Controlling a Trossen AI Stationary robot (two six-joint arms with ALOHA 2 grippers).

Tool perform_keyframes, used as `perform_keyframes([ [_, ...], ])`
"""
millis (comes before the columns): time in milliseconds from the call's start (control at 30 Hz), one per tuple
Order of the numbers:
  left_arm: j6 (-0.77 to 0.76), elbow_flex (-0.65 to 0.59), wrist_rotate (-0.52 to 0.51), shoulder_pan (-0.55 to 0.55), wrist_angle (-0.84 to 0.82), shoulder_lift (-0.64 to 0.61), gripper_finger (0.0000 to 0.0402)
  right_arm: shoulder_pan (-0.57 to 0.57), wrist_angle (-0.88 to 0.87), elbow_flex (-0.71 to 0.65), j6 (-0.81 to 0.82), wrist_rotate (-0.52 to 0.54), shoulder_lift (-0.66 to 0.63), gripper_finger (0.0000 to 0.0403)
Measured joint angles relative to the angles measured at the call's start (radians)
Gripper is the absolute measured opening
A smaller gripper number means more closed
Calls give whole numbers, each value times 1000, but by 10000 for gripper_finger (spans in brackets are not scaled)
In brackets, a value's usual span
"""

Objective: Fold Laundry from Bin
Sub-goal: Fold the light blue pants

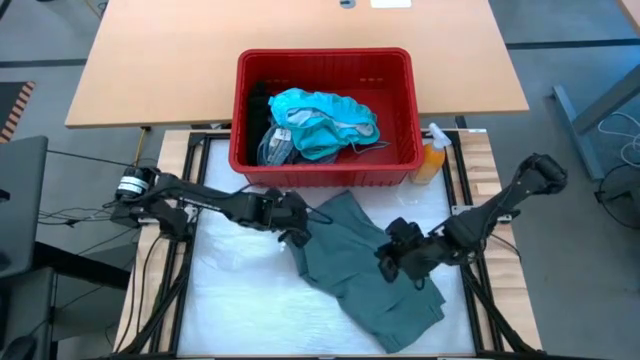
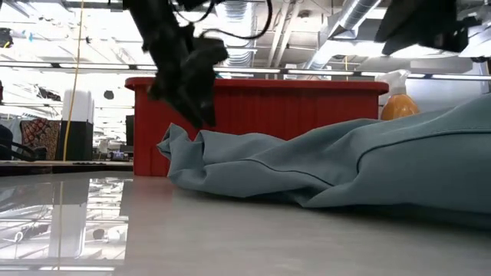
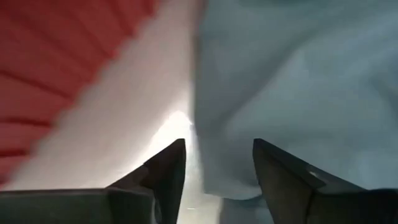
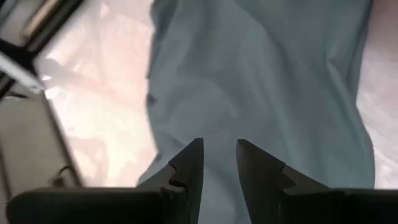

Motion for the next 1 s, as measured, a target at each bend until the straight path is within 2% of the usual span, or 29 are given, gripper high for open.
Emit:
perform_keyframes([
  [100,22,-103,96,8,157,0,186,-14,3,0,-32,-1,52,123],
  [267,-111,-278,185,-22,275,0,177,-17,24,0,-36,-46,135,123],
  [367,-213,-363,214,-77,289,-5,168,-16,77,0,-92,-130,182,123],
  [500,-381,-440,180,-208,368,-10,157,-1,188,0,-241,-316,257,123],
  [600,-510,-436,189,-327,394,-8,152,20,231,0,-310,-452,306,123],
  [700,-613,-401,210,-453,389,-2,147,34,231,0,-336,-542,336,123],
  [867,-720,-327,203,-604,325,2,139,39,192,0,-393,-599,335,123],
  [1000,-734,-243,251,-666,159,-6,136,10,113,0,-418,-644,278,123],
])
